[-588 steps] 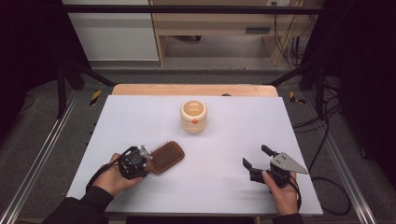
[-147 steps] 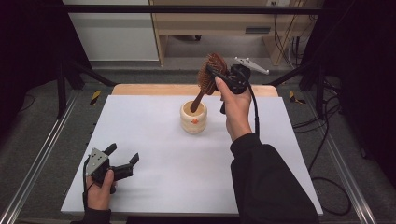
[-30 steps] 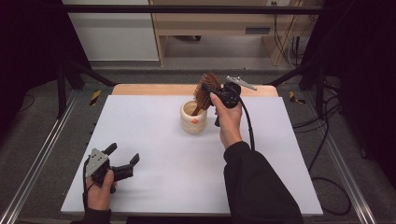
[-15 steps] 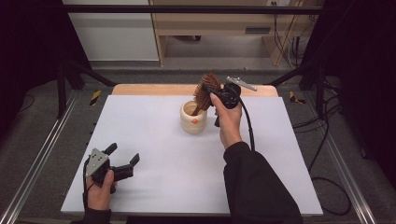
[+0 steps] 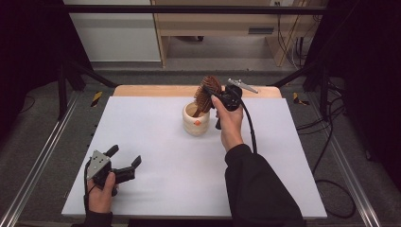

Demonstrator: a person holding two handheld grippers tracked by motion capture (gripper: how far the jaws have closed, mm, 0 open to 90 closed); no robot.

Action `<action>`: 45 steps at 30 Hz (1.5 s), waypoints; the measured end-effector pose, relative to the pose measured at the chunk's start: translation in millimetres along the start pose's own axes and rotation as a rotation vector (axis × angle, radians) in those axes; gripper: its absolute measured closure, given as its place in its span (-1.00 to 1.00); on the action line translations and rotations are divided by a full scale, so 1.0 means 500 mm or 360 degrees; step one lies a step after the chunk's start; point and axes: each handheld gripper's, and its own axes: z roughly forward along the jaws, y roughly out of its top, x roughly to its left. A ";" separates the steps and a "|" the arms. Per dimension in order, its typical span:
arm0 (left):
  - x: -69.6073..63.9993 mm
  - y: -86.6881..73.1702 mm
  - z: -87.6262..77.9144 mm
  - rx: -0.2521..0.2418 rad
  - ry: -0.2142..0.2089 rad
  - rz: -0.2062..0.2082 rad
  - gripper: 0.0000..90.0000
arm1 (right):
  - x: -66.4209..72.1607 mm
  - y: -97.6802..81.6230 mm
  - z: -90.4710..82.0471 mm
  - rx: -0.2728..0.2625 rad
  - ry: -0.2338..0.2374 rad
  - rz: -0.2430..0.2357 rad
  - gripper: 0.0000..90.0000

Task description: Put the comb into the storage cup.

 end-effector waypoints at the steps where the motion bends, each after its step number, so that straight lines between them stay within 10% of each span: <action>1: 0.000 0.000 0.000 -0.0001 0.0000 -0.0002 -0.97 | 0.000 0.000 0.001 0.0000 -0.0001 0.0003 0.09; 45: 0.000 0.000 0.001 -0.0001 -0.0005 -0.0003 -0.97 | -0.020 -0.002 0.004 0.0028 0.0004 0.0056 0.02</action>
